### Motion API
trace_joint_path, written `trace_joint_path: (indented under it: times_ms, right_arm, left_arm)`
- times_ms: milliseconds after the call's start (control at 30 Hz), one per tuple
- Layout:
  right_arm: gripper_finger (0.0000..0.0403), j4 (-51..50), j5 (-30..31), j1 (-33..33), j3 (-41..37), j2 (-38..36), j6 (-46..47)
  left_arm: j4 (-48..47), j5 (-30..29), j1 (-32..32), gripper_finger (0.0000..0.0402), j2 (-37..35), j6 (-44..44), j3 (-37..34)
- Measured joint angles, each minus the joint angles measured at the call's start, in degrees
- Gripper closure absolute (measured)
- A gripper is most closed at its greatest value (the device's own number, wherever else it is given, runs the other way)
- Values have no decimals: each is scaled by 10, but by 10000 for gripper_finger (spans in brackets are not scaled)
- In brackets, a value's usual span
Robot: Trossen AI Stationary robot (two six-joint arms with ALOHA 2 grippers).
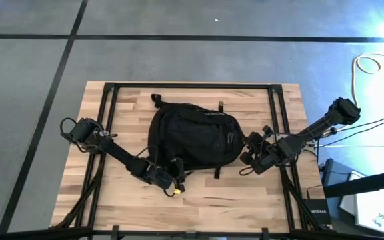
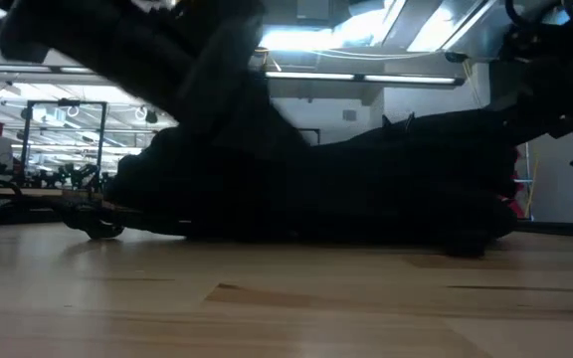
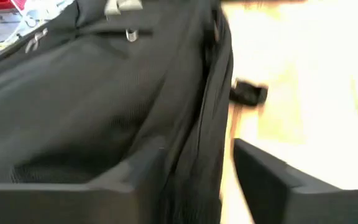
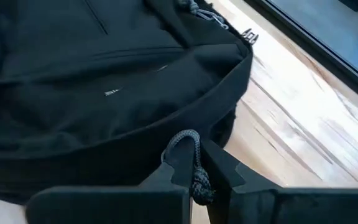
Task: Unpack backpack
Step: Close the black backpack
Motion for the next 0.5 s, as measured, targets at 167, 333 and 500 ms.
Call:
trace_joint_path:
  times_ms: [167,333,500]
  right_arm:
    - [402,3,-3,0,0,0,-1]
    - [402,68,-10,0,0,0,-33]
    - [402,205,-20,0,0,16,-128]
  left_arm:
    - [7,-6,0,72,-19,24,23]
    - [32,-16,3,7,-18,102,58]
    - [36,10,17,10,8,186,94]
